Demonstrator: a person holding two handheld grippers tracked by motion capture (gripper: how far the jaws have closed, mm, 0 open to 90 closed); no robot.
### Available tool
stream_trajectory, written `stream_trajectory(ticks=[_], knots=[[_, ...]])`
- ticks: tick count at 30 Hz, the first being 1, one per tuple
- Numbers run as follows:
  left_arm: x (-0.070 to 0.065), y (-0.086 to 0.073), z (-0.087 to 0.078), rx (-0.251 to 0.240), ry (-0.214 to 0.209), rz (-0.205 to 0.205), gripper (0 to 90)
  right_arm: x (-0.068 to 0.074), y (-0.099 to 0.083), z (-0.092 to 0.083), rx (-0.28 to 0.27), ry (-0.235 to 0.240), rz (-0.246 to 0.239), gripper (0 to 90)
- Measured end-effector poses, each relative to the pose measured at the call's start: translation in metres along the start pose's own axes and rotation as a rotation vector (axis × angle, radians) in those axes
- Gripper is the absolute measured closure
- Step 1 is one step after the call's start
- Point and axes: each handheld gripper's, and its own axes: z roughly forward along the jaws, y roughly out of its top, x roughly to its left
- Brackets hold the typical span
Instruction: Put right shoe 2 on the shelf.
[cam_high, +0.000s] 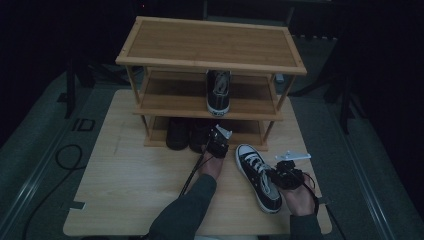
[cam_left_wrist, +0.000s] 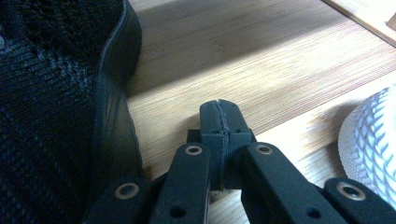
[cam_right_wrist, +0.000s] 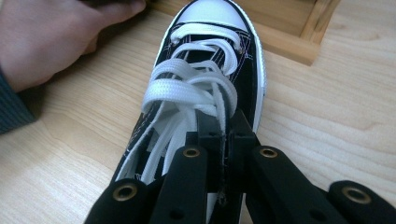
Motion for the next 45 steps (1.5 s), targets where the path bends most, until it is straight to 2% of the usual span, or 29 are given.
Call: stream_trajectory(ticks=[13,20,28,36,45], knots=[[0.000,0.000,0.000,0.000,0.000,0.000,90.0,-0.002,0.012,-0.011,-0.020,0.004,-0.062,88.1],[0.000,0.000,0.000,0.001,-0.001,-0.001,90.0,-0.007,0.019,-0.020,-0.037,0.043,-0.078,88.1],[0.000,0.000,0.000,0.001,-0.001,0.000,90.0,-0.009,0.028,-0.029,-0.044,0.032,-0.129,88.1],[0.000,0.000,0.000,0.001,-0.001,-0.001,90.0,-0.015,0.035,-0.039,-0.061,0.078,-0.155,88.1],[0.000,0.000,0.000,0.001,-0.002,-0.002,90.0,-0.016,0.044,-0.045,-0.060,0.078,-0.194,88.1]])
